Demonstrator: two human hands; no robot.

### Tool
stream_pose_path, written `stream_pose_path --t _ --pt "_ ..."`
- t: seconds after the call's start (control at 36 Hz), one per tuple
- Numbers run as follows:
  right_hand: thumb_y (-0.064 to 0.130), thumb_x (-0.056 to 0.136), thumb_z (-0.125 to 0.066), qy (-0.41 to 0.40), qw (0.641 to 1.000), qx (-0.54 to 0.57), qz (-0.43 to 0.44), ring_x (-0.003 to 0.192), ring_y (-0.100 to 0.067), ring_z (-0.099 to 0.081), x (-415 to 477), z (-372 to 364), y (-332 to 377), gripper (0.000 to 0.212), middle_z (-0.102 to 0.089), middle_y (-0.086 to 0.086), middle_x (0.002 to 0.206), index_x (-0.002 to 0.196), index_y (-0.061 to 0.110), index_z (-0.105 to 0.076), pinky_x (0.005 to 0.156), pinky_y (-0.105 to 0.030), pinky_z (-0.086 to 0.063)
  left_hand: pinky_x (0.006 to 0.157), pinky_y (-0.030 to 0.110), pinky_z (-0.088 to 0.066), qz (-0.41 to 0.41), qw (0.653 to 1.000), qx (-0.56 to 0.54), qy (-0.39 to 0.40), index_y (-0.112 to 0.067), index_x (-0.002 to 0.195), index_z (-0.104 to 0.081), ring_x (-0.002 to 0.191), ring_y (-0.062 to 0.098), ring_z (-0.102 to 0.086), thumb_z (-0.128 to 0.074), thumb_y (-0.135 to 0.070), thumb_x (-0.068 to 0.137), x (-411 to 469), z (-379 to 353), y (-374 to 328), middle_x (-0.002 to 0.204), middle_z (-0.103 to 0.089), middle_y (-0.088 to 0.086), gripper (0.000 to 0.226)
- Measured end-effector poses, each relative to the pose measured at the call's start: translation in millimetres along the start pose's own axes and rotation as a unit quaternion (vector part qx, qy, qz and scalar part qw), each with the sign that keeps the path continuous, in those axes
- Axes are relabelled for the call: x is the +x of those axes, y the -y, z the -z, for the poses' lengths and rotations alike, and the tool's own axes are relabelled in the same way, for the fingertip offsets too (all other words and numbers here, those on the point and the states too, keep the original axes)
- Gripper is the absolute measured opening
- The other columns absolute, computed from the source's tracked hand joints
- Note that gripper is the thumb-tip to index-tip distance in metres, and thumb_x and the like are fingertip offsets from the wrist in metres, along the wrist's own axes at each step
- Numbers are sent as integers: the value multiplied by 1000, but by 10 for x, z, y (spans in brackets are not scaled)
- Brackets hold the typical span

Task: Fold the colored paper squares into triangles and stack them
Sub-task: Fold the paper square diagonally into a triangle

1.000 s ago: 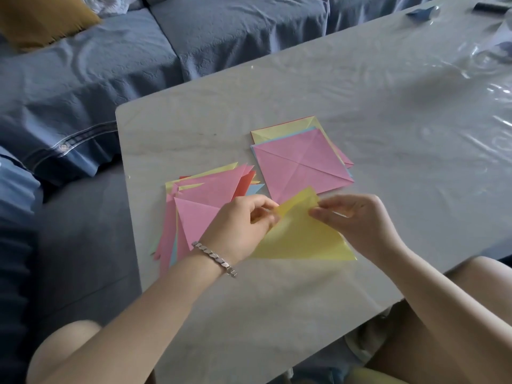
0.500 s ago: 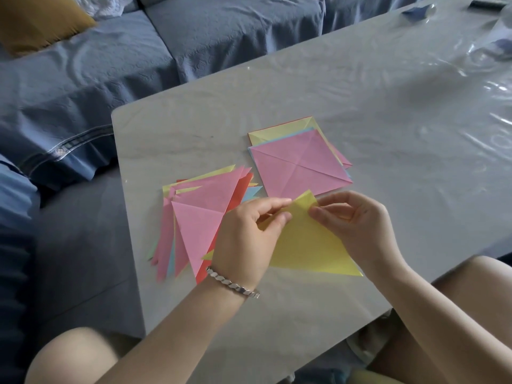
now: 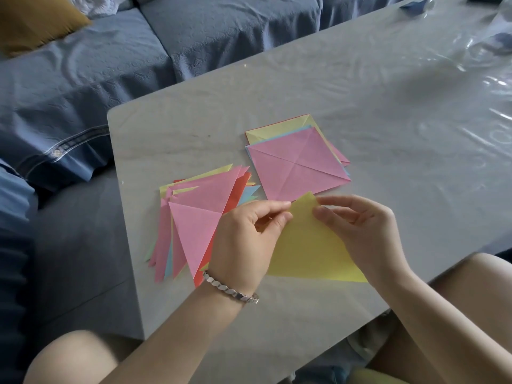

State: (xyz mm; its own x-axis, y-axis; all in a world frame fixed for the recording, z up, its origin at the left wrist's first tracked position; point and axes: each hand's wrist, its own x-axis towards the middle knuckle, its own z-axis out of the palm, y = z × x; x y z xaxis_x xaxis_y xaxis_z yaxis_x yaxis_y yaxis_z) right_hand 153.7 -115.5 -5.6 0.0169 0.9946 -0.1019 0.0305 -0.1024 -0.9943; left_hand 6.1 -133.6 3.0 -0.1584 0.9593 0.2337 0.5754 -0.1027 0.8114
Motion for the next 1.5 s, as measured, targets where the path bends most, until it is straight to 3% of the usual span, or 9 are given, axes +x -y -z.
stream_pose_path --t 0.14,0.44,0.81,0.97,1.19,1.28,1.39,1.47,1.5 --pt "8 76 -71 4 1000 -6 0 51 5 -58 10 -1 -16 15 -68 15 60 77 23 -71 51 -8 -44 66 2 -41 14 1000 1 11 -16 87 -74 74 -1 -60 -72 -11 76 -6 -10 8 73 -61 -25 12" --pt "8 76 -71 10 1000 -4 -4 51 4 -58 39 6 -28 11 -68 13 58 81 18 -72 51 -9 -44 64 2 -41 43 998 -28 35 -16 86 -74 66 -9 -58 -70 -10 78 15 -9 15 73 -62 -24 11" --pt "7 76 -71 24 999 -24 2 53 5 -58 39 18 -75 19 -68 15 60 75 26 -70 54 -7 -44 62 4 -43 65 995 -51 47 -17 82 -73 69 2 -62 -69 -8 78 -31 -22 57 73 -66 -15 10" --pt "7 79 -68 31 999 -25 13 54 10 -56 63 18 -93 19 -67 20 59 75 25 -70 55 -5 -41 61 2 -40 79 994 -55 60 -16 83 -73 63 -7 -59 -69 -8 79 -10 -39 83 71 -64 -18 10" --pt "5 77 -70 59 995 -71 45 57 9 -59 139 47 -126 19 -66 22 59 73 24 -70 60 -3 -42 60 5 -43 93 990 -57 91 -20 81 -70 63 -4 -59 -68 -5 79 10 -61 102 69 -64 -15 16" --pt "9 75 -72 99 980 -144 96 63 4 -61 171 78 -87 16 -68 22 65 74 25 -72 65 -5 -43 64 5 -43 94 989 -63 99 -29 82 -65 64 -2 -57 -71 -8 78 43 -68 91 71 -63 -11 22" --pt "18 76 -73 173 931 -264 182 74 2 -63 256 135 42 15 -69 21 76 77 33 -74 71 -10 -46 67 17 -50 88 983 -63 149 -21 82 -71 63 1 -58 -73 -17 76 117 -61 27 67 -64 -8 8" --pt "24 74 -74 179 898 -319 245 74 -5 -62 370 162 119 3 -67 17 70 77 25 -75 73 -23 -47 64 23 -49 91 980 -62 166 -16 76 -72 57 5 -57 -72 -14 76 169 -75 6 63 -67 -4 2" --pt "29 75 -72 165 878 -344 289 75 -8 -62 402 157 134 8 -66 17 70 77 21 -75 76 -25 -46 61 22 -48 94 981 -63 159 -15 73 -71 53 3 -55 -71 -12 77 188 -92 9 58 -64 -8 4"
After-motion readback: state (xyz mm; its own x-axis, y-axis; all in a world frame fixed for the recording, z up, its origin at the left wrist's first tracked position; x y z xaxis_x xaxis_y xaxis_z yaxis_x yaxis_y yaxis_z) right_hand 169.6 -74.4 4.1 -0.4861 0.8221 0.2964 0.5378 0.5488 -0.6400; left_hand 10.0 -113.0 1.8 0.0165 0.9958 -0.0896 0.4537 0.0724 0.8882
